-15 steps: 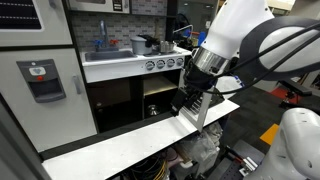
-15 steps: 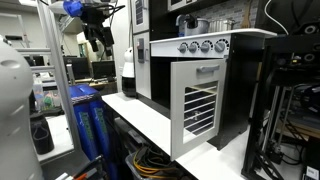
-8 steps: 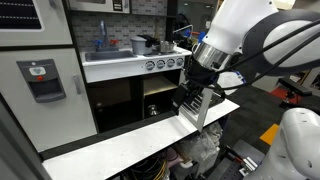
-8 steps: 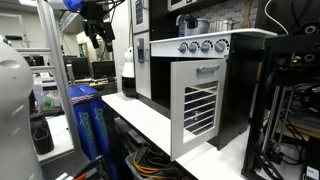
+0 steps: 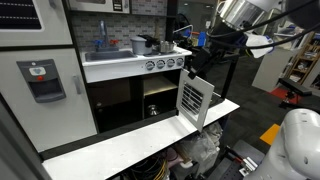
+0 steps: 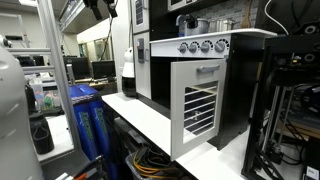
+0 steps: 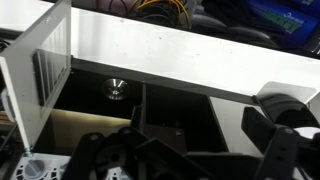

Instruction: Close the stove cabinet

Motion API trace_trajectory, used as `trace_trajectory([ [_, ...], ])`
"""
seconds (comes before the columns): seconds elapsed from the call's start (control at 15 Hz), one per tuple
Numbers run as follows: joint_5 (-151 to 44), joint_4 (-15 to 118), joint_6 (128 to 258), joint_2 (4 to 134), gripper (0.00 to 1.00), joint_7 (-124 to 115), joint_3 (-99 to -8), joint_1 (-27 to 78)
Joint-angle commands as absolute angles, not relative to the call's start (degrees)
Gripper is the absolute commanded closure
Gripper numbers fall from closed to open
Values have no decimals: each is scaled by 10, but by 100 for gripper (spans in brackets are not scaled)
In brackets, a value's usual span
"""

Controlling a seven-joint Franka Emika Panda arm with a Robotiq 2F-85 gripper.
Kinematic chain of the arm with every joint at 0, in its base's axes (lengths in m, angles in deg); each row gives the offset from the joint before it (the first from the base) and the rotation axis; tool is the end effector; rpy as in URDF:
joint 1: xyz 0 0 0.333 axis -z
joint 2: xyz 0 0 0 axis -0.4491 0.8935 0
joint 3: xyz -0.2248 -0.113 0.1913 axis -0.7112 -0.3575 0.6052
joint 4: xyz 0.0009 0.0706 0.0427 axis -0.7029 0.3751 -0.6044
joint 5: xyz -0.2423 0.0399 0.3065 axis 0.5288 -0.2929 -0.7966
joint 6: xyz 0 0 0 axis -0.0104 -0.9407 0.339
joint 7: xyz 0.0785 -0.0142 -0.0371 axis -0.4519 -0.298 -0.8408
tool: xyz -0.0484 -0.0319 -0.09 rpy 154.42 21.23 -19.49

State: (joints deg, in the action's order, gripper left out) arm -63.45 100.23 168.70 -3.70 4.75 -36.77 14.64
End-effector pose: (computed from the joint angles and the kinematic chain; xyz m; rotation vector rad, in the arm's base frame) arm 0.2494 0.1526 0.6239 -3.0060 -0.1691 -0.6486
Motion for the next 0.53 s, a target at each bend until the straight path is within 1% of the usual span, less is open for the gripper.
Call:
trace_trajectory([
  [0.0, -605, 1004, 1649, -78, 0, 31, -404, 198],
  [0.47, -529, 1002, 1621, -116, 0, 11, -498, 302],
])
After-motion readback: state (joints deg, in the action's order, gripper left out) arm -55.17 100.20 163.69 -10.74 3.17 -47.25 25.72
